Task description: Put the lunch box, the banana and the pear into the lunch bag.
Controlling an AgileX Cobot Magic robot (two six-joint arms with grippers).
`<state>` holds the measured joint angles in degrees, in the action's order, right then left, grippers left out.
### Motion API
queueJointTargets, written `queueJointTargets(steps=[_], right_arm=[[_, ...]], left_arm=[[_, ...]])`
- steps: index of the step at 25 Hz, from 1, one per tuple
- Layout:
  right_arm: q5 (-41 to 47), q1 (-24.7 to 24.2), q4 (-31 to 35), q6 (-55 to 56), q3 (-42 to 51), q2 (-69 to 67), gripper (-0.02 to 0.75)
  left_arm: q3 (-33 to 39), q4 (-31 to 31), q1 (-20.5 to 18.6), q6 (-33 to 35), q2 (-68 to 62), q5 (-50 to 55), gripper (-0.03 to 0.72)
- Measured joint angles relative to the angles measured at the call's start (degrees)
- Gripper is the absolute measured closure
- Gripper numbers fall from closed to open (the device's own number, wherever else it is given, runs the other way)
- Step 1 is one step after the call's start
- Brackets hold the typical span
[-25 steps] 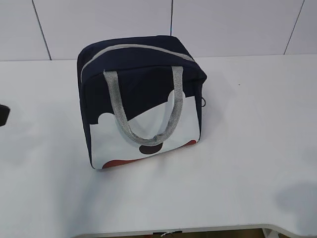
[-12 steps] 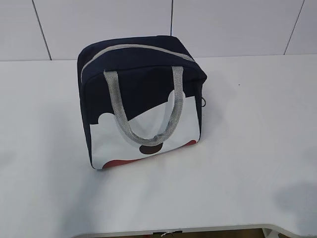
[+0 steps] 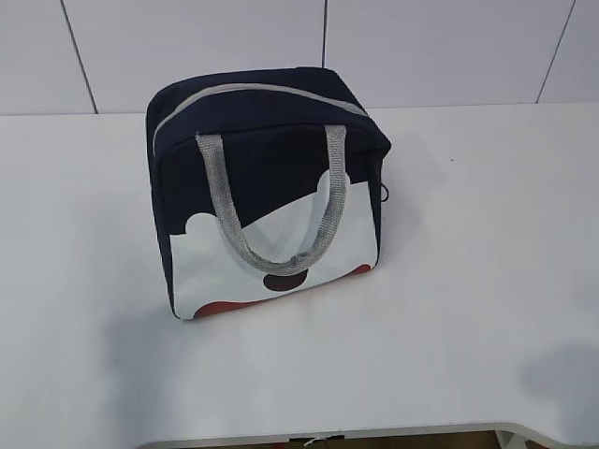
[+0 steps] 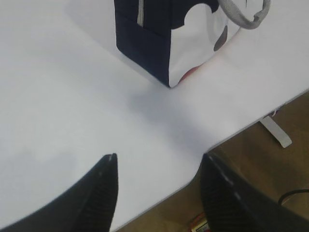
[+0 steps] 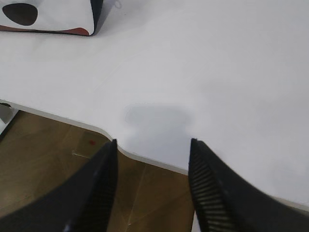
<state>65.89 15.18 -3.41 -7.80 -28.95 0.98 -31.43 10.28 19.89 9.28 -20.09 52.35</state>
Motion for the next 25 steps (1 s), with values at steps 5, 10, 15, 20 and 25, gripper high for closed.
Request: queueJointTargets(steps=[5, 10, 15, 20, 25], right_arm=[[0.0, 0.0, 0.0, 0.0, 0.0, 0.0, 0.332], [0.0, 0.0, 0.0, 0.0, 0.0, 0.0, 0.332], [0.0, 0.0, 0.0, 0.0, 0.0, 0.0, 0.332], [0.0, 0.0, 0.0, 0.0, 0.0, 0.0, 0.332], [0.0, 0.0, 0.0, 0.0, 0.0, 0.0, 0.332]], left_arm=[[1.99, -0.72, 0.0, -1.54, 3.71, 1.0, 0.288], [1.99, -1.92, 0.0, -2.72, 6.55, 1.0, 0.288], [1.99, -2.23, 0.0, -3.42, 8.92, 1.0, 0.289], [1.89, -2.31, 0.0, -4.32, 9.68, 3.52, 0.289], [1.9, -3.08, 0.0, -4.4, 9.68, 9.81, 0.289]])
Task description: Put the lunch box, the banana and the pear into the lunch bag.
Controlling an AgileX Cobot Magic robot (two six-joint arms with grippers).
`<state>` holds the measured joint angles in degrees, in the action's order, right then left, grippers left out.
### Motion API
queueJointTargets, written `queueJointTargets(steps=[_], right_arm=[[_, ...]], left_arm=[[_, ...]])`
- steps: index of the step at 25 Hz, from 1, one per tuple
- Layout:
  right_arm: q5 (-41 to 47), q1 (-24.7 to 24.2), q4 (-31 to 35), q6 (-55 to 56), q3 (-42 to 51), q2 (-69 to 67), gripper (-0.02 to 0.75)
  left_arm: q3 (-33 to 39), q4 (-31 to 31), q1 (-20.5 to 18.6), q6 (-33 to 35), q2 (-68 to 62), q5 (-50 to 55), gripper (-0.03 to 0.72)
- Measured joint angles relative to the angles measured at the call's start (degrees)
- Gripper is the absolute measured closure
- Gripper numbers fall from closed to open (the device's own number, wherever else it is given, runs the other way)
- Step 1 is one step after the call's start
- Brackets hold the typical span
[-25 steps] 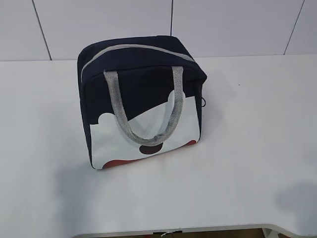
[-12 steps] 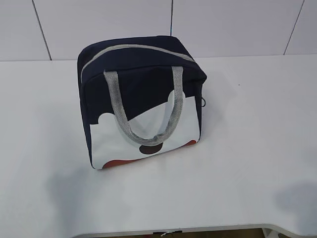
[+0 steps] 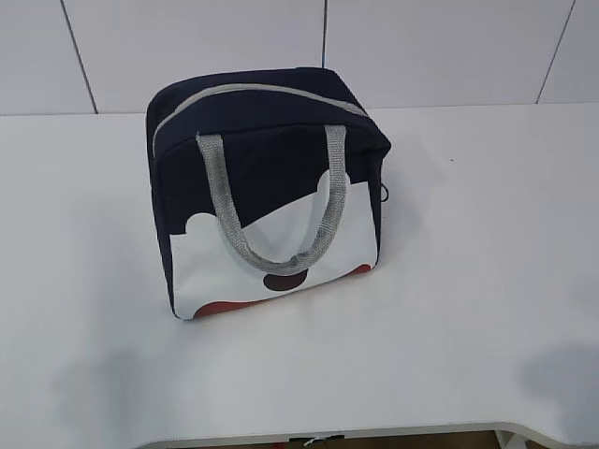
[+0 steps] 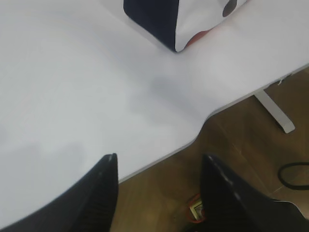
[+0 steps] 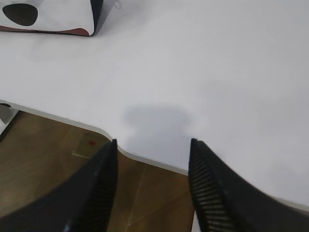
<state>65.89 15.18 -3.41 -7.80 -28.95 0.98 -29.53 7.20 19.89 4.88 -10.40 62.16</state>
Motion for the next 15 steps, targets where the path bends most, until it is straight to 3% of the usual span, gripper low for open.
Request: queueJointTargets(steps=[15], right_arm=[[-0.14, 0.0, 0.0, 0.0, 0.0, 0.0, 0.332]], left_arm=[[0.66, -0.61, 0.0, -0.27, 1.23, 0.68, 0.295]])
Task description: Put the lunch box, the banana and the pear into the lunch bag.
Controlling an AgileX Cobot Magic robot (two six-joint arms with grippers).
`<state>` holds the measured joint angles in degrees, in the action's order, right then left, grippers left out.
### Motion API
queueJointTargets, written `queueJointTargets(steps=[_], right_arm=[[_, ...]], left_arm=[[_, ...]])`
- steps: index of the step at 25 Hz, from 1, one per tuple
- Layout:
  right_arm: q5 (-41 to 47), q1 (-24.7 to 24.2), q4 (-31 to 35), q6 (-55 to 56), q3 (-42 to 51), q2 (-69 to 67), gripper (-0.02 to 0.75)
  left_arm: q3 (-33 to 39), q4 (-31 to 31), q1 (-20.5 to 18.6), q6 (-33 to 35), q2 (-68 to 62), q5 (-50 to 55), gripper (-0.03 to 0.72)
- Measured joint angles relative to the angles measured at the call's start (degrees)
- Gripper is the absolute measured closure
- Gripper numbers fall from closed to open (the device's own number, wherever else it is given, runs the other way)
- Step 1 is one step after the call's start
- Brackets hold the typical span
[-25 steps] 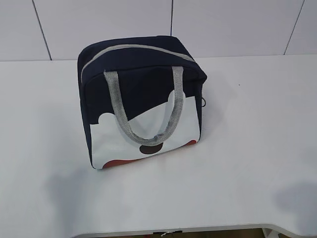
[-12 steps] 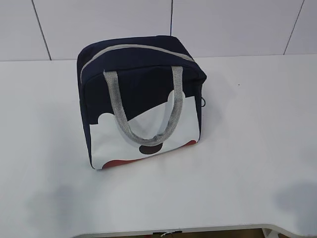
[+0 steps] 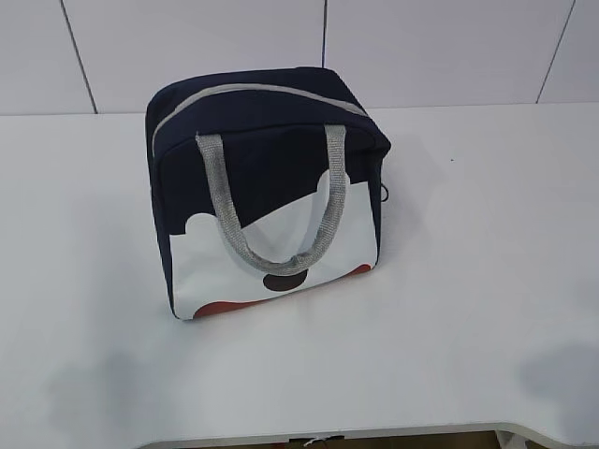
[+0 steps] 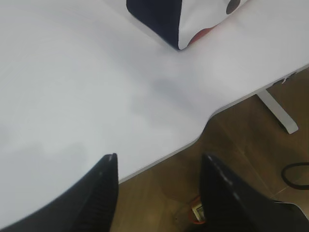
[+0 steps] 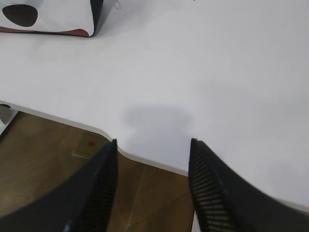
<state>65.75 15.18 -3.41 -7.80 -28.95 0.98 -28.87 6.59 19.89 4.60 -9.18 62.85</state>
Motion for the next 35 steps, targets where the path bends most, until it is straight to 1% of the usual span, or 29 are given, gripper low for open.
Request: queueJointTargets(steps=[28, 31, 35], right_arm=[[-0.04, 0.0, 0.0, 0.0, 0.0, 0.0, 0.332], [-0.04, 0.0, 0.0, 0.0, 0.0, 0.0, 0.332], [-0.13, 0.0, 0.0, 0.0, 0.0, 0.0, 0.332]], left_arm=[[0.0, -0.09, 0.0, -0.1, 0.25, 0.0, 0.314], [0.0, -0.09, 0.0, -0.1, 1.94, 0.0, 0.319], [0.0, -0.09, 0.0, -0.1, 7.78, 0.1, 0.326]])
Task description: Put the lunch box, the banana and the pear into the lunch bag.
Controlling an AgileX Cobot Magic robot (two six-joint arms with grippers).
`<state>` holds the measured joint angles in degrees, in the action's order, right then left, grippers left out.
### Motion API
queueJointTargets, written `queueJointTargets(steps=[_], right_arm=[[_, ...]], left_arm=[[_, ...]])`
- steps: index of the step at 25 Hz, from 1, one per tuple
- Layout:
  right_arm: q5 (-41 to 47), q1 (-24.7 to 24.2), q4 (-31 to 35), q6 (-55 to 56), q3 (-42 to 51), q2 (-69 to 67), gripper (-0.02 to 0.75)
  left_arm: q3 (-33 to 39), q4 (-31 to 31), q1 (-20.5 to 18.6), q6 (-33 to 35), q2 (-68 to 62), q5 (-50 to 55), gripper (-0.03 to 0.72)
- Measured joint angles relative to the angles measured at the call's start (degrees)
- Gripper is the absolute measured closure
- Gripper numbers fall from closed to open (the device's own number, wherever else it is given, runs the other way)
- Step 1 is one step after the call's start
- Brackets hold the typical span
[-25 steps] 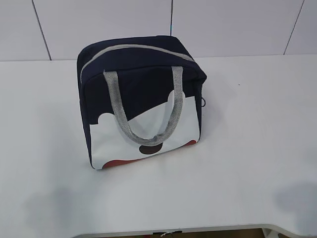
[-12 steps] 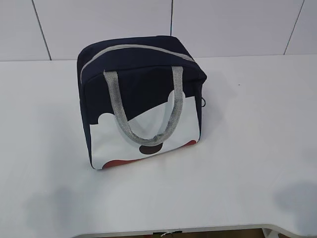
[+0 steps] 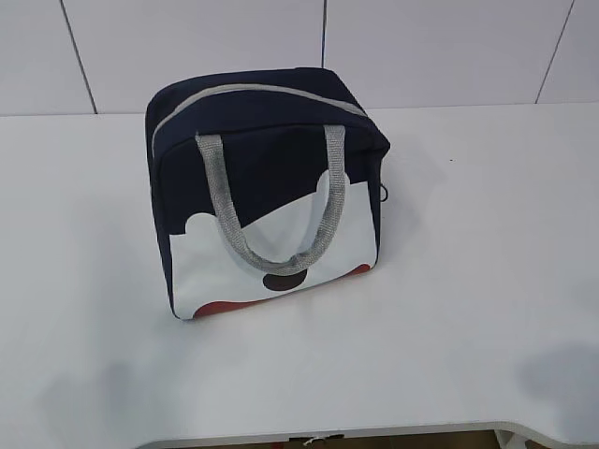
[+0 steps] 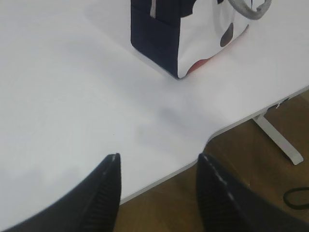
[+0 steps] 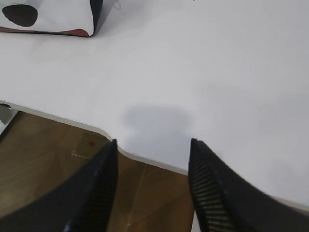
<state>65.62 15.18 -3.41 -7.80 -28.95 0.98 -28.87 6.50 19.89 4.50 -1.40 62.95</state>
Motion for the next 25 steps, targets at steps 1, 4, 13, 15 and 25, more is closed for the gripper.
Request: queueJointTargets(steps=[1, 4, 13, 15, 25], right_arm=[[0.0, -0.15, 0.0, 0.0, 0.13, 0.0, 0.332], [-0.04, -0.42, -0.11, 0.0, 0.13, 0.0, 0.332], [-0.13, -2.75, -0.04, 0.0, 0.17, 0.0, 0.332], [-0.13, -5.2, -0.04, 0.0, 0.17, 0.0, 0.332], [-0.25, -16.93, -0.04, 0.0, 0.17, 0.0, 0.332]], left_arm=[[0.0, 0.0, 0.0, 0.0, 0.7, 0.19, 0.327], [0.0, 0.56, 0.0, 0.0, 0.82, 0.25, 0.327], [0.0, 1.36, -2.13, 0.0, 0.82, 0.25, 0.329], [0.0, 1.36, -4.62, 0.0, 0.82, 0.25, 0.329], [0.0, 1.36, -16.96, 0.0, 0.82, 0.25, 0.33]])
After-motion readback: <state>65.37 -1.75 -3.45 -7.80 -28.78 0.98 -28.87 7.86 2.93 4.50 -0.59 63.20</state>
